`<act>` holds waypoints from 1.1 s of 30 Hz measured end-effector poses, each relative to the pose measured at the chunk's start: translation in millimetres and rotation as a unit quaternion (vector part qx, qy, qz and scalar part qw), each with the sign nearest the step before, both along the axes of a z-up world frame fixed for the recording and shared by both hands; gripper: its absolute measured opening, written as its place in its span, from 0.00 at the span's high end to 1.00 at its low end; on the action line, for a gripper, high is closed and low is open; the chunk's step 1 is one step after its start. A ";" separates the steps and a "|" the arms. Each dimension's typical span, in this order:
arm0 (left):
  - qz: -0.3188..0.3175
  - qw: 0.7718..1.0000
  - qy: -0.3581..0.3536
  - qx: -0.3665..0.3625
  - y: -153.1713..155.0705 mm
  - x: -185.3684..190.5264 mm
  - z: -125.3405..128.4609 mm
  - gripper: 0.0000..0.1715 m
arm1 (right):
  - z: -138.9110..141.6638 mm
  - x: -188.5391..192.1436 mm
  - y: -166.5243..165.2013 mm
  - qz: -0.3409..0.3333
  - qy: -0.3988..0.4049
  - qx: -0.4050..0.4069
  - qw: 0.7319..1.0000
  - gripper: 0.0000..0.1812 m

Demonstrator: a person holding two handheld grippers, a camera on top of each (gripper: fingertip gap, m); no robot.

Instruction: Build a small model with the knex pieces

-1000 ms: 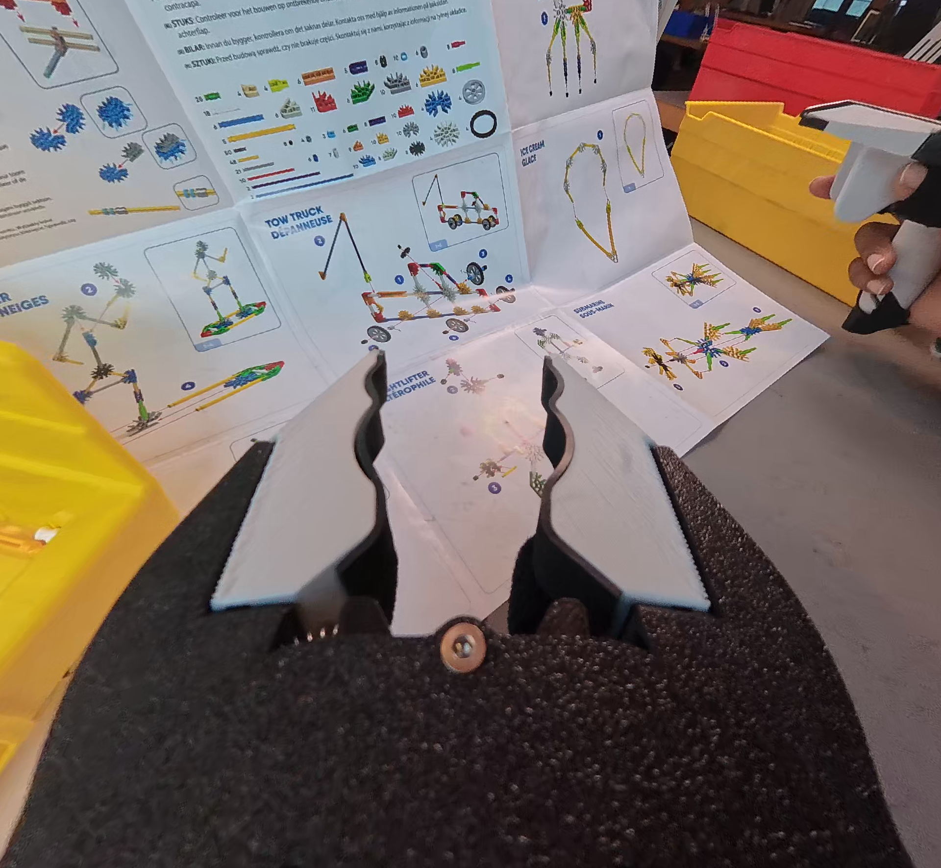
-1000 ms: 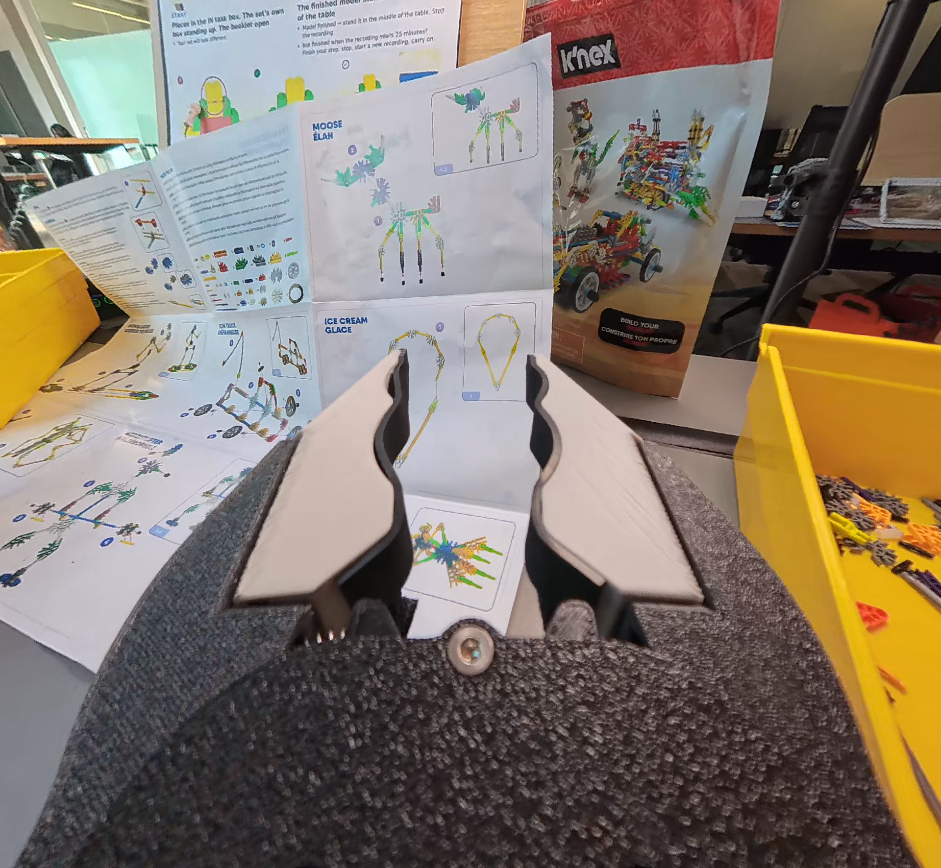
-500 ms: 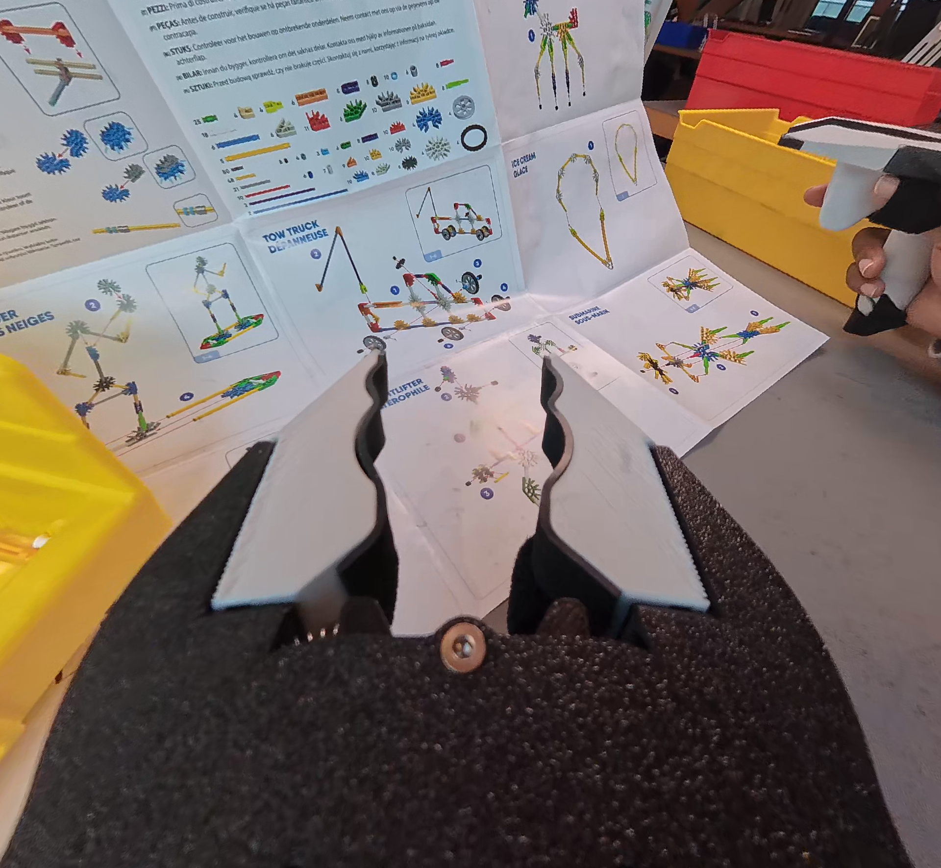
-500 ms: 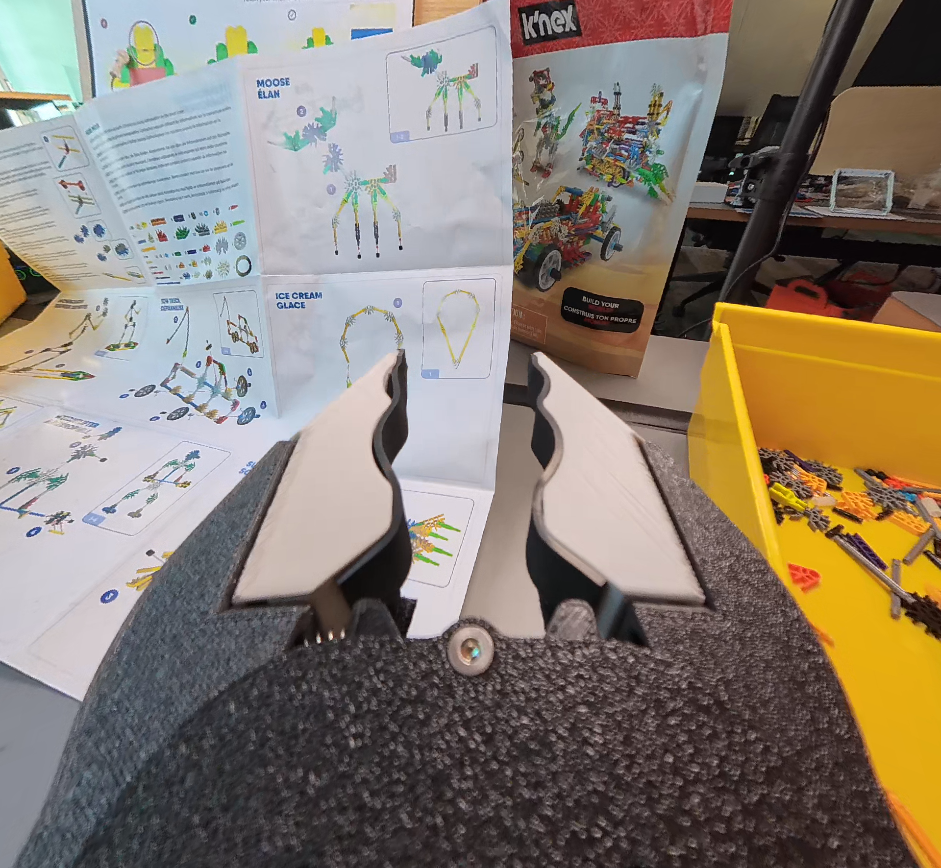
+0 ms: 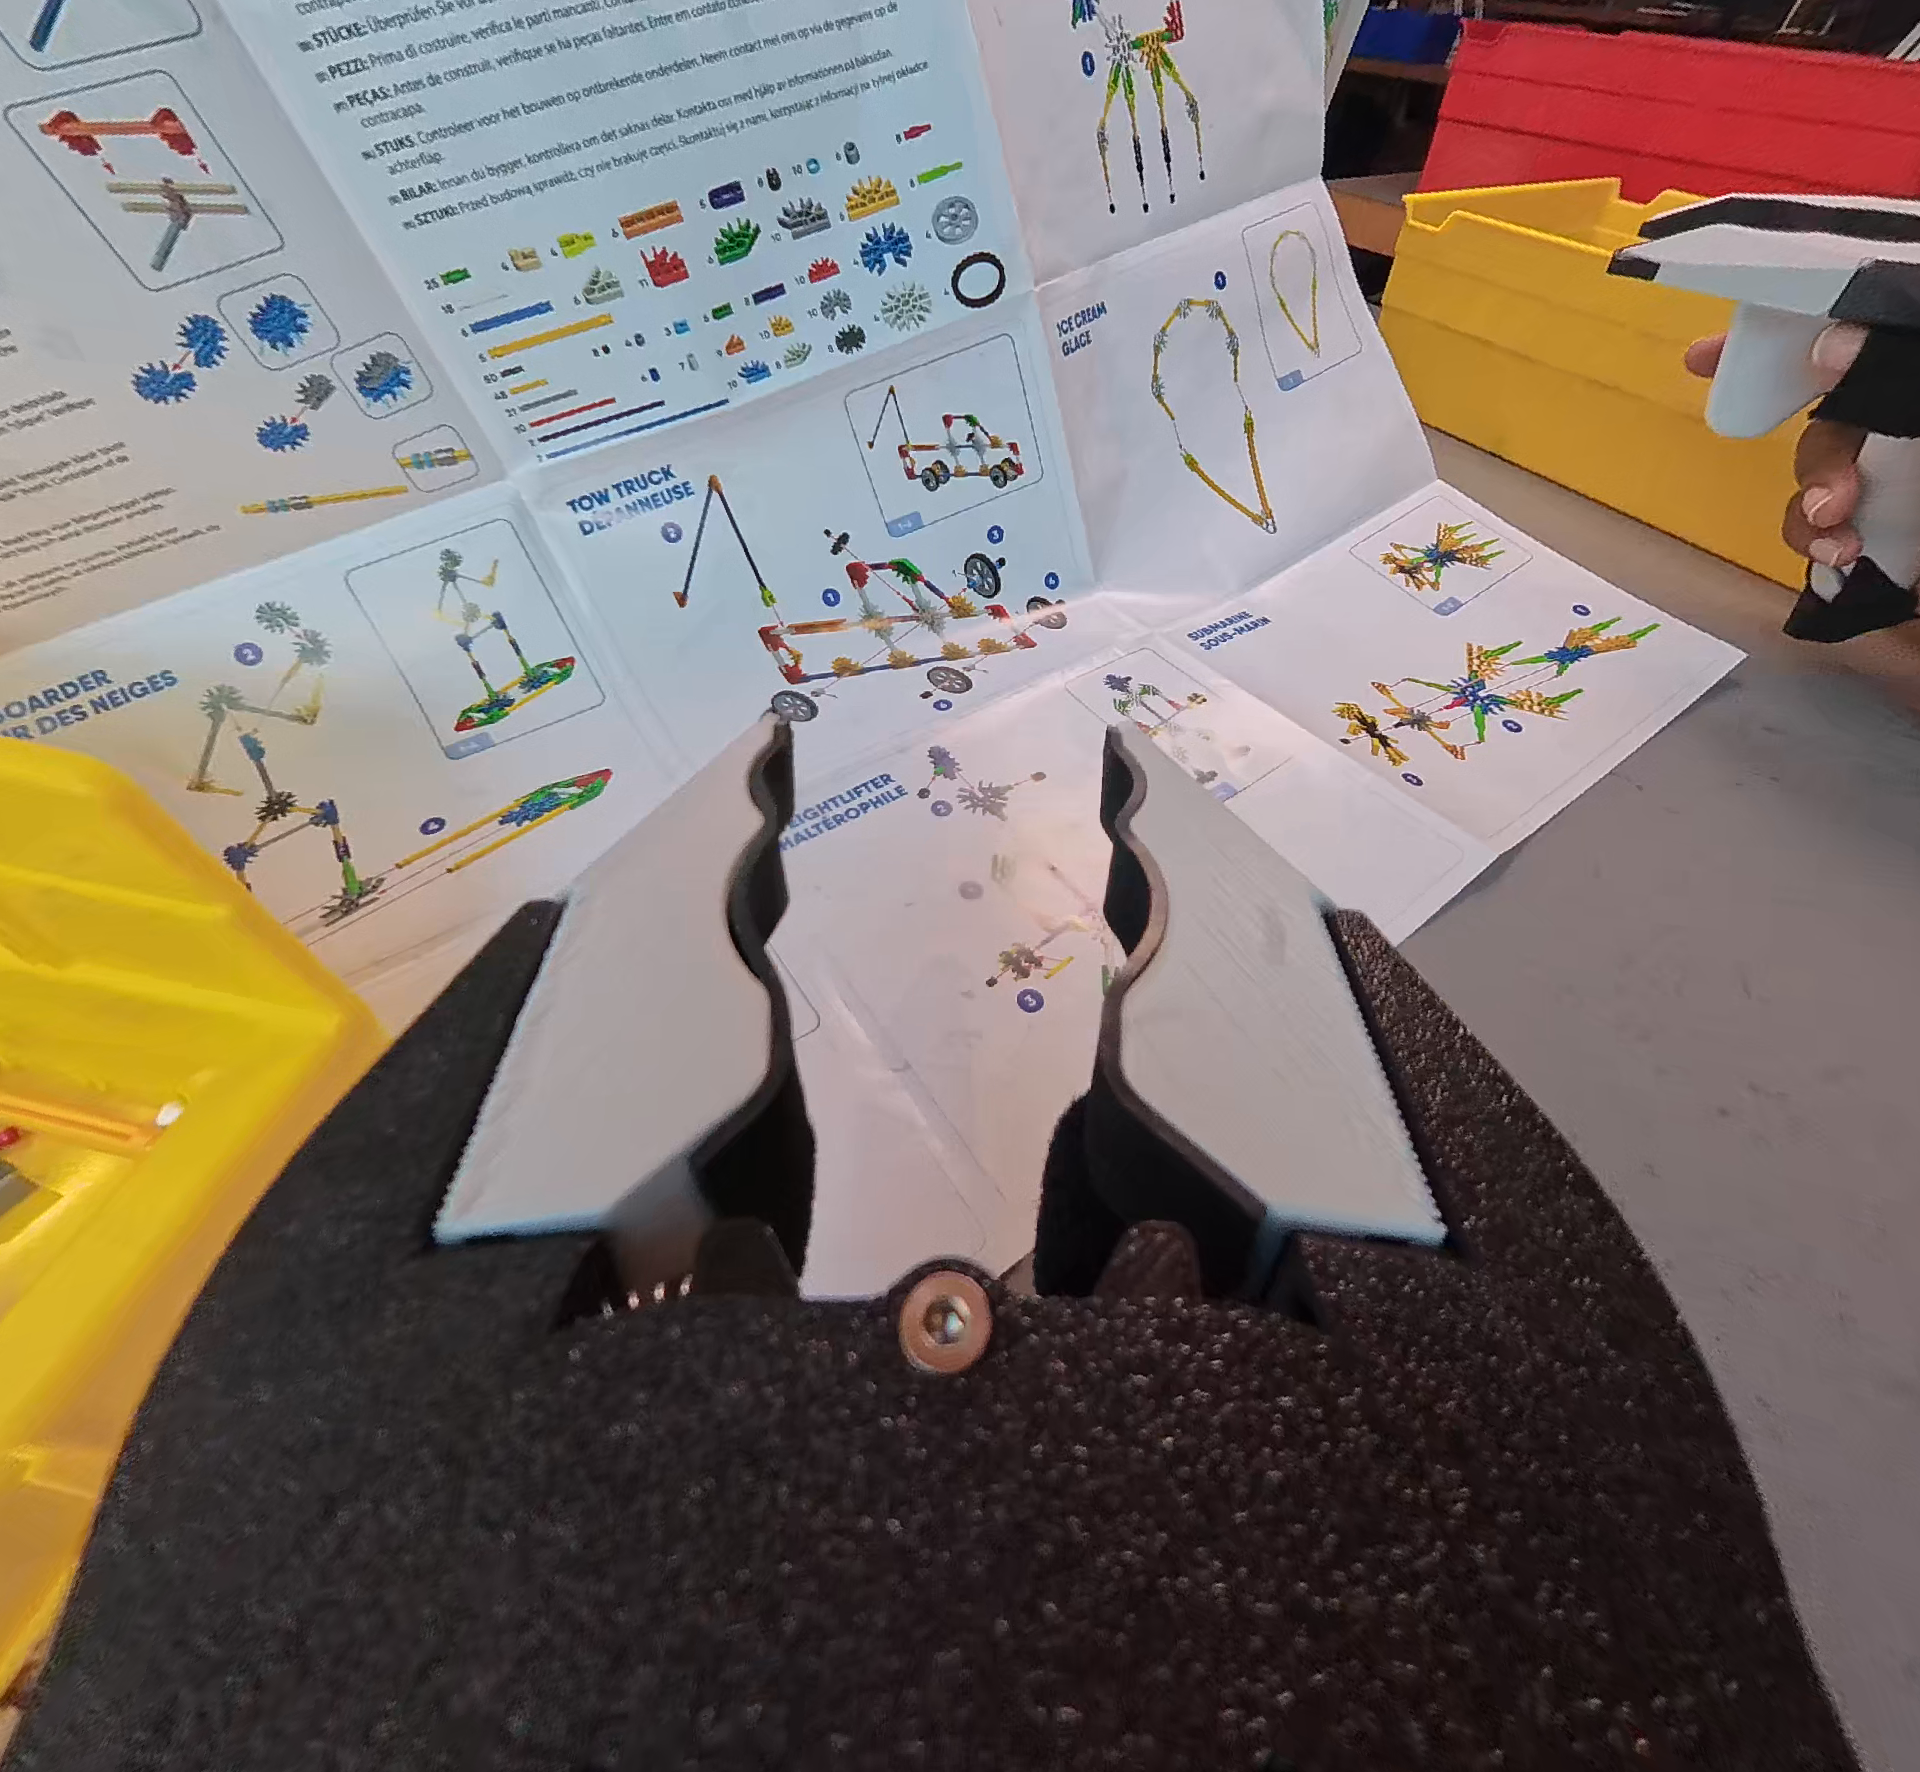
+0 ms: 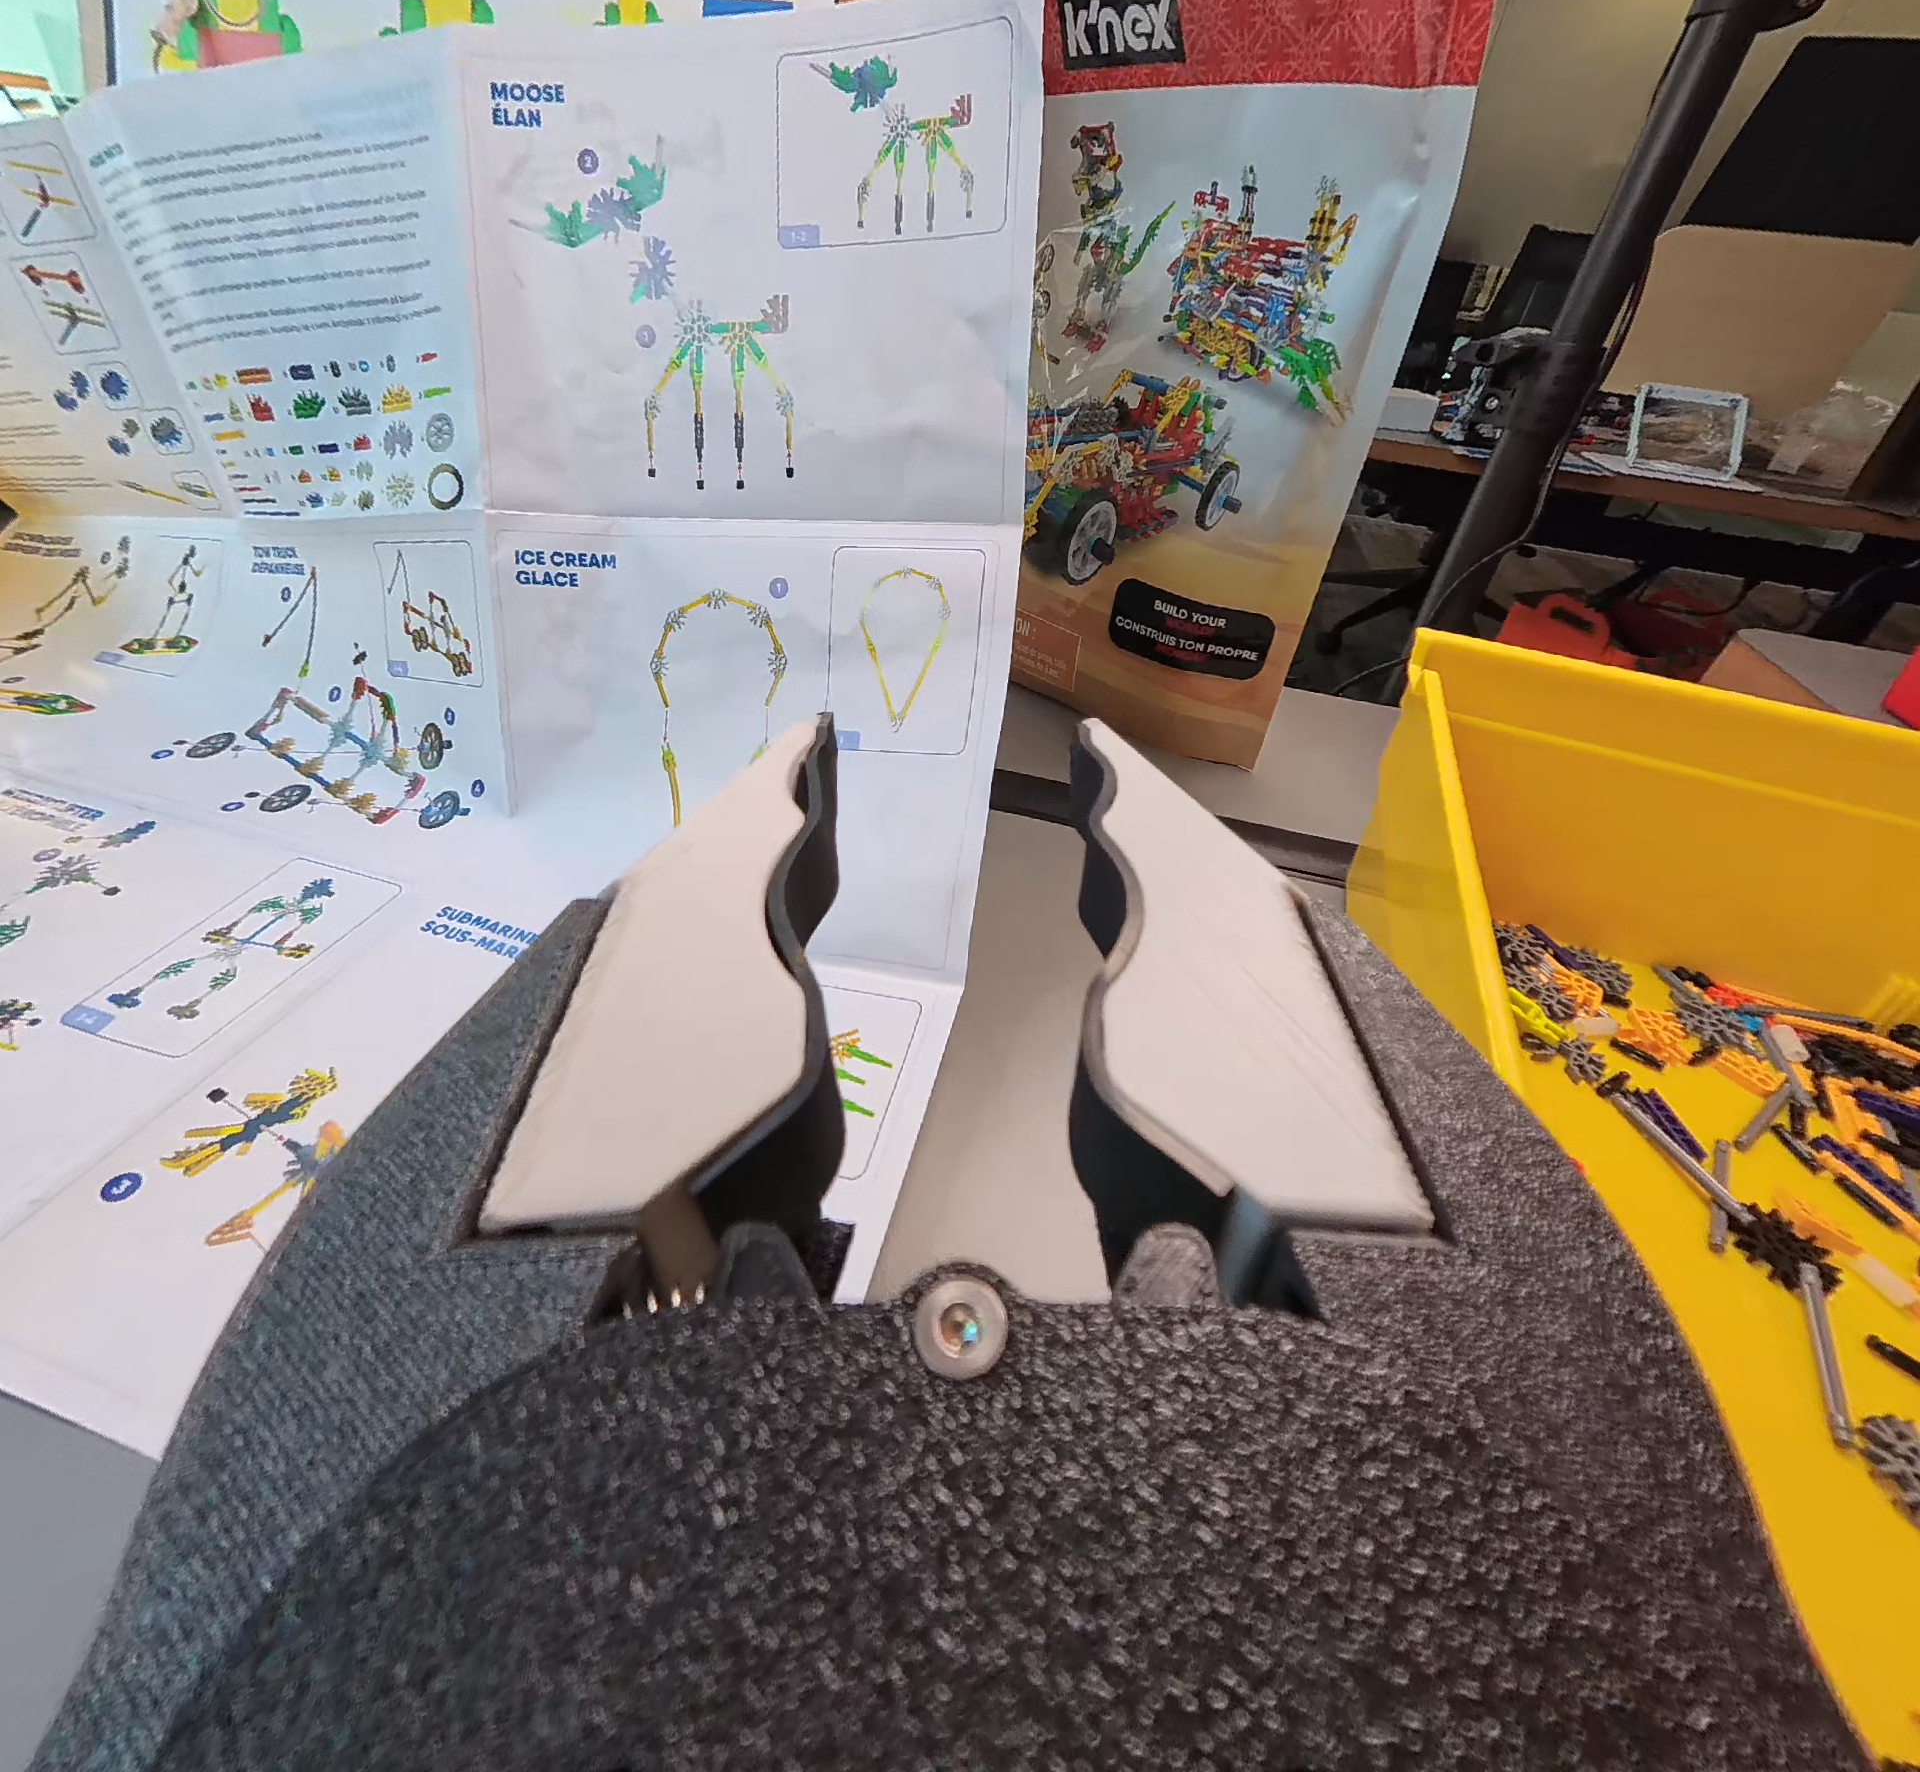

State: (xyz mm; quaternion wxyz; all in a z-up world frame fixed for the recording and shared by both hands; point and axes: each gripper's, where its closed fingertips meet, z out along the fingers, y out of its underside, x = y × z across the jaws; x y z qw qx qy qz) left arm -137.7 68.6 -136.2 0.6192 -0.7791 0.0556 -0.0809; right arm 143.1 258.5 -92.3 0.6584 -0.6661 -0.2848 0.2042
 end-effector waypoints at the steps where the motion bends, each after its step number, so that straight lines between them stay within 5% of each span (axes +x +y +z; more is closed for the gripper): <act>1: 0.003 1.000 0.002 0.001 0.1 -1.9 0.0 0.65 | -2.1 -0.1 0.6 0.002 -0.002 -0.002 1.000 0.76; 33: 0.055 0.997 0.015 0.060 -5.2 -34.9 27.1 0.64 | -32.3 -23.1 -10.5 0.043 -0.080 -0.042 0.995 0.73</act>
